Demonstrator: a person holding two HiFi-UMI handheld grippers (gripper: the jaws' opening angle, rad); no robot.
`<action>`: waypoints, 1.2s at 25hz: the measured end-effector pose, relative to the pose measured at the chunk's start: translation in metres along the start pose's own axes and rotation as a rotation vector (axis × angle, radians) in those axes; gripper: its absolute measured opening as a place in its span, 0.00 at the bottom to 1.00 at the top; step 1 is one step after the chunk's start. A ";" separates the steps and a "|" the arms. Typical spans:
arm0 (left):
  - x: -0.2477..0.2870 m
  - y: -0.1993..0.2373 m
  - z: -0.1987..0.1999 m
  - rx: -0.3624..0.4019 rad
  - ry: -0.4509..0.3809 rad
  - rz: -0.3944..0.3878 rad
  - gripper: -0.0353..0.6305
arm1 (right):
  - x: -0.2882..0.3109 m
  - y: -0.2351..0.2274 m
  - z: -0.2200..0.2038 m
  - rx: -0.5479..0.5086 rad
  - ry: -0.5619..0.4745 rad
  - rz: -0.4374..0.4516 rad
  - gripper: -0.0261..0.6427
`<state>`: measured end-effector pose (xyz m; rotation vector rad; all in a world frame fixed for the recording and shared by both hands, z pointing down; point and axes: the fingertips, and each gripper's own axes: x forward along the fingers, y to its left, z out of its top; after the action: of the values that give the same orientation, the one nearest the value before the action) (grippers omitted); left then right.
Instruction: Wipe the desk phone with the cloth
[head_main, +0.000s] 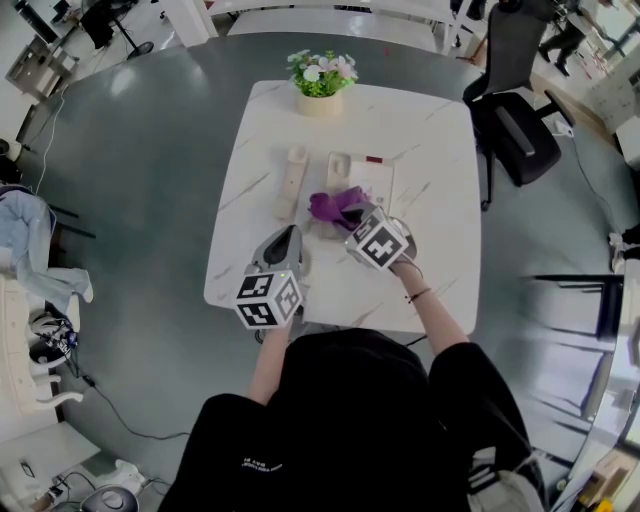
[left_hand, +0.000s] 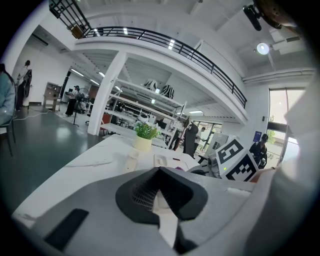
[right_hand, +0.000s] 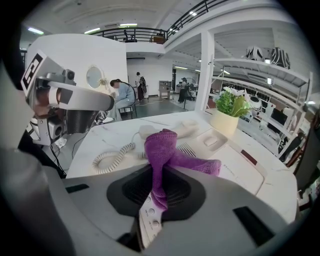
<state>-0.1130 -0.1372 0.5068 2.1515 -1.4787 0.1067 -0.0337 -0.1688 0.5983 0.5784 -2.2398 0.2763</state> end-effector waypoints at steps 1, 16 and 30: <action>0.000 0.000 0.000 0.000 0.000 0.000 0.05 | 0.000 0.001 -0.001 -0.001 0.001 0.001 0.09; -0.001 -0.001 0.000 0.001 -0.002 0.004 0.05 | 0.000 0.015 -0.009 -0.040 0.041 0.029 0.09; -0.004 0.000 -0.001 0.000 -0.006 0.010 0.05 | -0.002 0.032 -0.018 -0.044 0.083 0.086 0.09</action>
<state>-0.1142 -0.1330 0.5059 2.1468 -1.4931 0.1040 -0.0367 -0.1336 0.6081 0.4398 -2.1881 0.2893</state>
